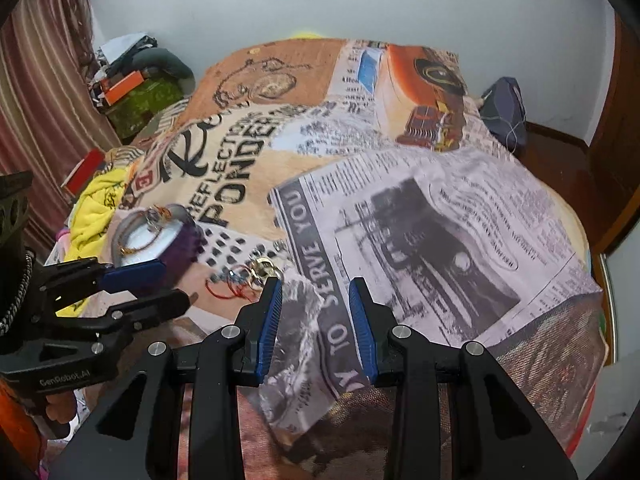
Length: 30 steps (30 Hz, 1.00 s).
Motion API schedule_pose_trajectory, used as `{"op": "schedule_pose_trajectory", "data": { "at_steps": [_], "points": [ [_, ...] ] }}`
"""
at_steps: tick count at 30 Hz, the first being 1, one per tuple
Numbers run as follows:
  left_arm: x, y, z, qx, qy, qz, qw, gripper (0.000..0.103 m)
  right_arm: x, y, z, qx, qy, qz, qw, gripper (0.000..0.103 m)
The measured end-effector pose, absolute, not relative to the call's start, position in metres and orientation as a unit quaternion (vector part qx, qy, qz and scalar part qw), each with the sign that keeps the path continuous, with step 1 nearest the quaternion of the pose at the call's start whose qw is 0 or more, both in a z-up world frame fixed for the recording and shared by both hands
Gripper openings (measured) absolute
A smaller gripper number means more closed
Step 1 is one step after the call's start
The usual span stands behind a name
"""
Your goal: Organize jewelry
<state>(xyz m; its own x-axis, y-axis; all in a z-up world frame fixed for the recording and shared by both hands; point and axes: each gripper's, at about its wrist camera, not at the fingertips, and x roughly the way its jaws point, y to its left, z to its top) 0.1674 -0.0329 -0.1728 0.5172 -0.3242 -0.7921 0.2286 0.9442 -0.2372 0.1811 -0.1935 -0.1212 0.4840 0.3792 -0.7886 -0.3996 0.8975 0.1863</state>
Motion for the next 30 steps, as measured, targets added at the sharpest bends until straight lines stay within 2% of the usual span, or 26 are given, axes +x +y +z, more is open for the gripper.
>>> {"op": "schedule_pose_trajectory", "data": {
  "at_steps": [12, 17, 25, 27, 30],
  "points": [
    [0.181, -0.037, -0.195, -0.03, 0.479, -0.123, 0.868, 0.039, 0.195, -0.191, -0.144, 0.019, 0.493, 0.263, 0.829, 0.032],
    [0.193, -0.02, -0.203, -0.033, 0.491, -0.102, 0.864, 0.024, 0.197, -0.183, -0.15, 0.02, 0.501, 0.274, 0.82, 0.032],
    [0.198, -0.021, -0.208, -0.025, 0.496, -0.128, 0.859, 0.023, 0.202, -0.17, -0.16, 0.015, 0.514, 0.286, 0.808, 0.032],
    [0.2, -0.024, -0.21, -0.014, 0.493, -0.131, 0.86, 0.02, 0.205, -0.167, -0.163, 0.011, 0.517, 0.288, 0.806, 0.032],
    [0.201, -0.026, -0.212, -0.008, 0.49, -0.136, 0.861, 0.009, 0.209, -0.162, -0.166, 0.011, 0.52, 0.288, 0.804, 0.032]
  ]
}}
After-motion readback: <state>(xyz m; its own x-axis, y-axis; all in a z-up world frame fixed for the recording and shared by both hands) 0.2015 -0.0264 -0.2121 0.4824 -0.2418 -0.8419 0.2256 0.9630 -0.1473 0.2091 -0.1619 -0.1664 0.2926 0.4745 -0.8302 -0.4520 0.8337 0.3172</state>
